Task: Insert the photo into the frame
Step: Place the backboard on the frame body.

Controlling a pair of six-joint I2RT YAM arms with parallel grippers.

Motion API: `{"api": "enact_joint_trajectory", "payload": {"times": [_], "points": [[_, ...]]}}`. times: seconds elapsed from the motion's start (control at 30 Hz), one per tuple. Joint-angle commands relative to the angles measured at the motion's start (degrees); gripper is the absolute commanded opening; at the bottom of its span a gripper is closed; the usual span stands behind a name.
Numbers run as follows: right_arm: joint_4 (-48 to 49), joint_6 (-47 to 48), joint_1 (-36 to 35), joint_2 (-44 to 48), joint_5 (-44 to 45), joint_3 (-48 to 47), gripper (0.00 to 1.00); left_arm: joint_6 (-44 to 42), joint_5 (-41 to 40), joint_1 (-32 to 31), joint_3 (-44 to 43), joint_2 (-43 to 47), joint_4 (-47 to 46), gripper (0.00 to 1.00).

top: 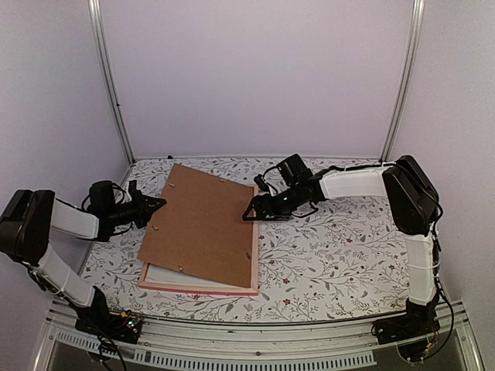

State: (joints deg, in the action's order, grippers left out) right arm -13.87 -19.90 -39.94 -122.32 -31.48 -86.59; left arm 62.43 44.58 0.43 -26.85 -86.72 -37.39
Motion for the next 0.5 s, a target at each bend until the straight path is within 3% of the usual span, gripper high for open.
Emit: {"api": "enact_joint_trajectory", "payload": {"times": [0.0, 0.47], "points": [[0.23, 0.04, 0.52, 1.91, 1.07, 0.61, 0.94, 0.49, 0.27, -0.26, -0.06, -0.85, -4.05, 0.0], [-0.16, -0.16, 1.44, 2.91, 2.32, 0.68, 0.94, 0.87, -1.49, -3.58, 2.9, -3.15, -6.22, 0.02]]}}
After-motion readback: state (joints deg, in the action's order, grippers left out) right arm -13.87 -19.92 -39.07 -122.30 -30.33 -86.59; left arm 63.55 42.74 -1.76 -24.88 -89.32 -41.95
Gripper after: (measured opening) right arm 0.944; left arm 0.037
